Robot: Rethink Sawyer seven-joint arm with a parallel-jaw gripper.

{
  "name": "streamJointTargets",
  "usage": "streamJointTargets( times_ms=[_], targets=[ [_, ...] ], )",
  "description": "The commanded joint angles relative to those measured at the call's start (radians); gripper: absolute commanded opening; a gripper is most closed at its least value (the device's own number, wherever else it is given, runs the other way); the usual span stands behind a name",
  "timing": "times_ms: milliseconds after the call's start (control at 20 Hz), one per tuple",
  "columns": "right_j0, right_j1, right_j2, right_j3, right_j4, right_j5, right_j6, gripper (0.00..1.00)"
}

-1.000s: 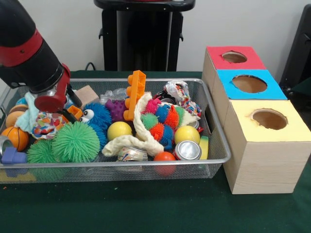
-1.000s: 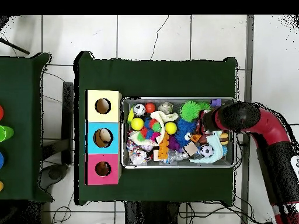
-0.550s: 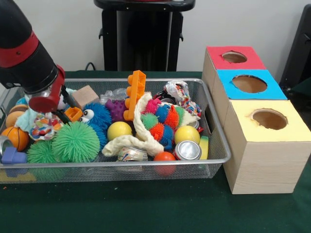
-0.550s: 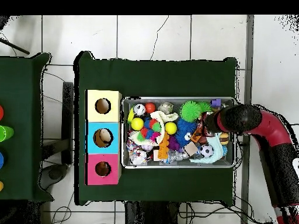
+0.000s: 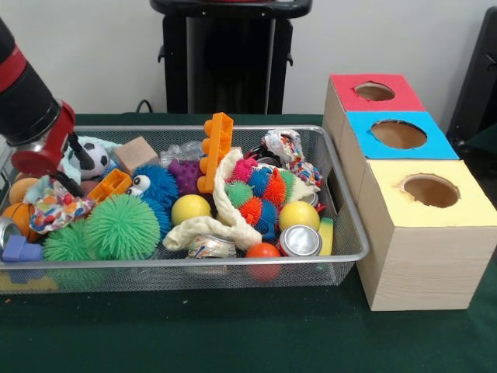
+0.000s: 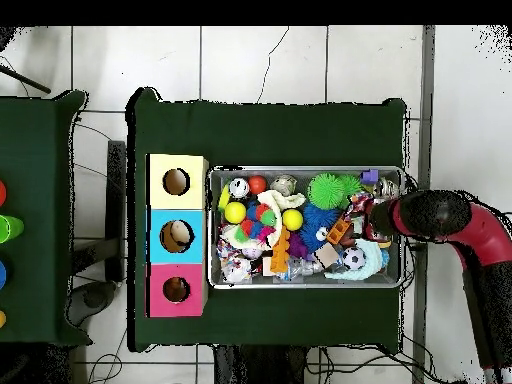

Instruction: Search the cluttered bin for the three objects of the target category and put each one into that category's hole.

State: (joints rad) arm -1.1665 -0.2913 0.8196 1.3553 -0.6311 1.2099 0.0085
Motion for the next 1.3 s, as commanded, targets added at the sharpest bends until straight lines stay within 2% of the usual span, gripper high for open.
streamJointTargets(
  times_ms=[50, 400, 550, 850, 1300],
  targets=[
    [-0.016, 0.064, -0.034, -0.075, -0.081, -0.026, -0.242, 1.0],
    [-0.032, 0.123, -0.041, -0.104, -0.116, -0.056, -0.269, 1.0],
    [-0.033, 0.134, -0.059, -0.11, -0.154, -0.053, -0.281, 1.0],
    [-0.061, 0.126, -0.054, -0.082, -0.152, -0.016, -0.282, 1.0],
    [-0.081, 0.163, -0.08, -0.119, -0.177, 0.002, -0.331, 1.0]
  ],
)
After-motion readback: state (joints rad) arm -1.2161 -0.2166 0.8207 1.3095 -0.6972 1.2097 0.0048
